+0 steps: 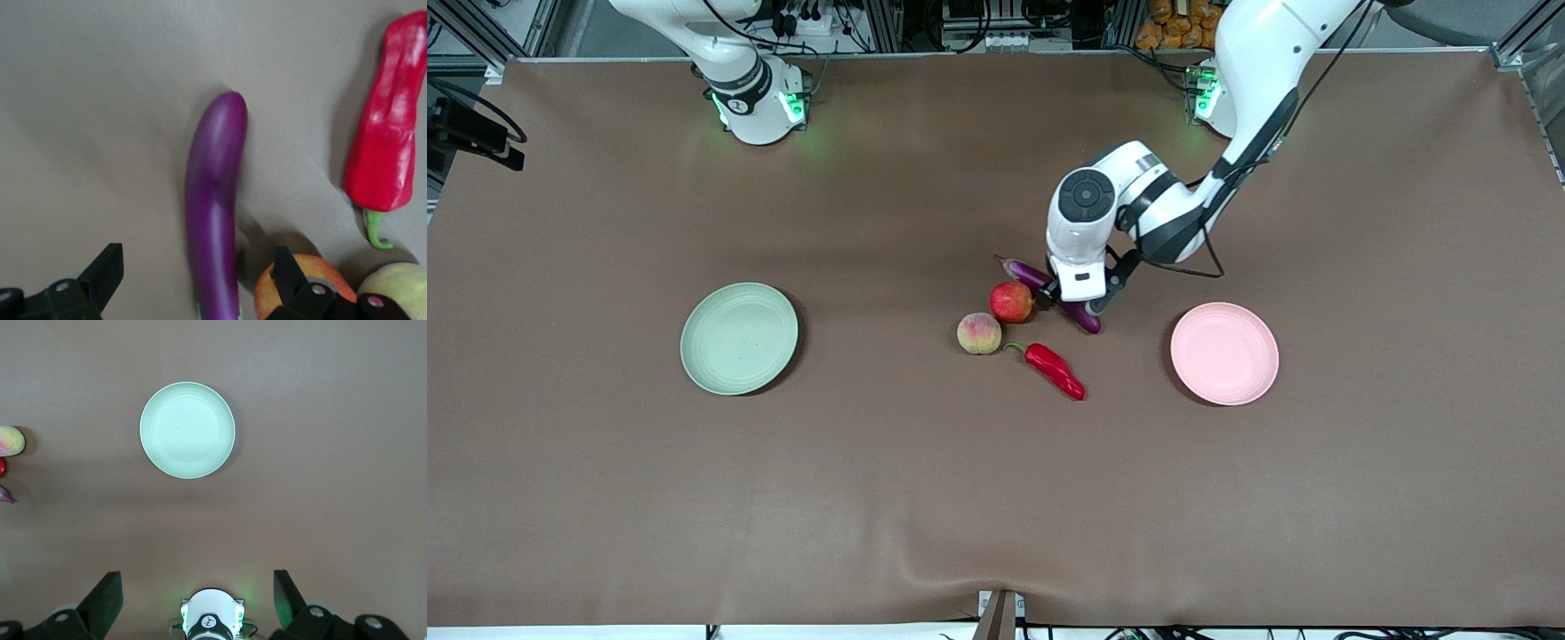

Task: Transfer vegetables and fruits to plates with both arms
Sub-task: 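Reach the left gripper down and grasp the purple eggplant, then carry the eggplant to the pink plate while the right gripper reaches out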

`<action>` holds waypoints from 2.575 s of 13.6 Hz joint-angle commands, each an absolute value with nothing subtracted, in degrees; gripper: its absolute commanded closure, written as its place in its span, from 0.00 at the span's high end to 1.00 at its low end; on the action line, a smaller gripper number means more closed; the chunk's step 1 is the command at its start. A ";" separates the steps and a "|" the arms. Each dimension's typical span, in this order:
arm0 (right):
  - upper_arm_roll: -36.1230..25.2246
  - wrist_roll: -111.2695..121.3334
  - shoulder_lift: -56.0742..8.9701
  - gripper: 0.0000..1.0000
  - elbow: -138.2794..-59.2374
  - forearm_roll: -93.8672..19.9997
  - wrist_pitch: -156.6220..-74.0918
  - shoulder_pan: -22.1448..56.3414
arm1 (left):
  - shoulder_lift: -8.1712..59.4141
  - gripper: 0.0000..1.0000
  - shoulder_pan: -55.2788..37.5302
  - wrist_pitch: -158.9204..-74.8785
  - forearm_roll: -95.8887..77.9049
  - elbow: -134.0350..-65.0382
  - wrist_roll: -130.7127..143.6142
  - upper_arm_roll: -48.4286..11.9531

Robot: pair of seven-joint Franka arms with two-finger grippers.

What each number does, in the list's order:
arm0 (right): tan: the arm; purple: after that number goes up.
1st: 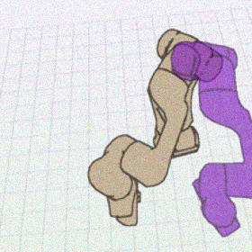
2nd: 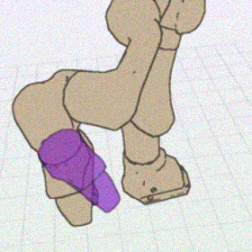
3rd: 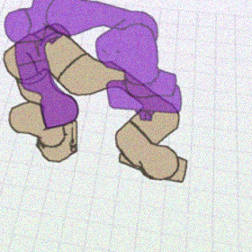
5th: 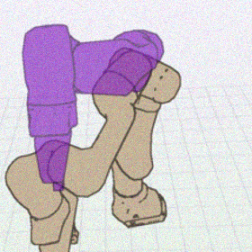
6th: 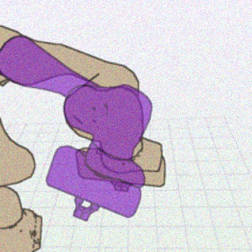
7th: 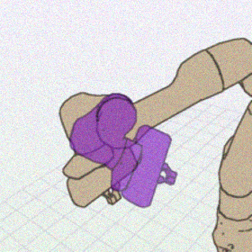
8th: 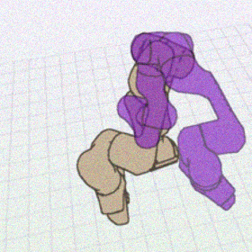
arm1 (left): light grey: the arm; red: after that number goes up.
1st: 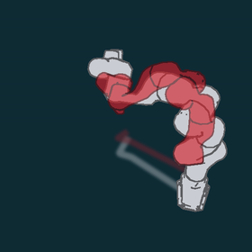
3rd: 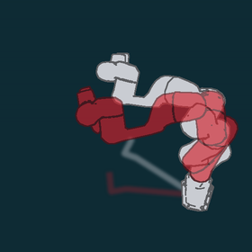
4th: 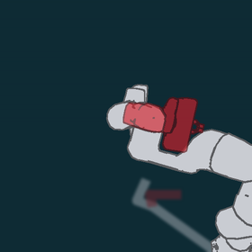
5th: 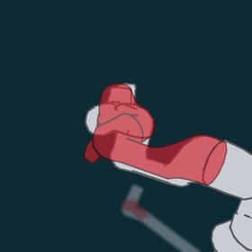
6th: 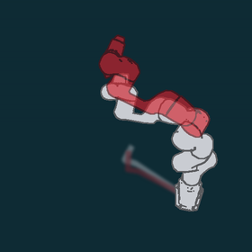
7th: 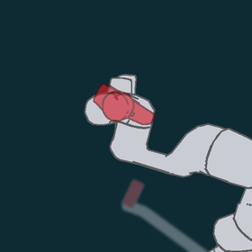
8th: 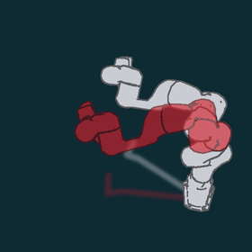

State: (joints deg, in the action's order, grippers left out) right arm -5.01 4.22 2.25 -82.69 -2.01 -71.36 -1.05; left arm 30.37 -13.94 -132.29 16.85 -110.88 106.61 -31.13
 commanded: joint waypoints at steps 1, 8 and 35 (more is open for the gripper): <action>-5.36 4.39 1.76 1.00 -81.74 -2.37 -70.58 -0.79 | 34.09 0.98 -14.68 -134.47 21.95 -109.60 113.09 -30.85; -5.54 4.39 1.76 1.00 -81.74 -2.29 -70.58 -0.61 | 36.56 0.85 -14.59 -136.58 23.38 -109.51 121.64 -30.85; -5.19 2.47 -4.74 1.00 -81.38 -0.44 -75.31 5.00 | 22.94 0.00 9.03 -116.90 22.85 -112.67 56.97 -35.77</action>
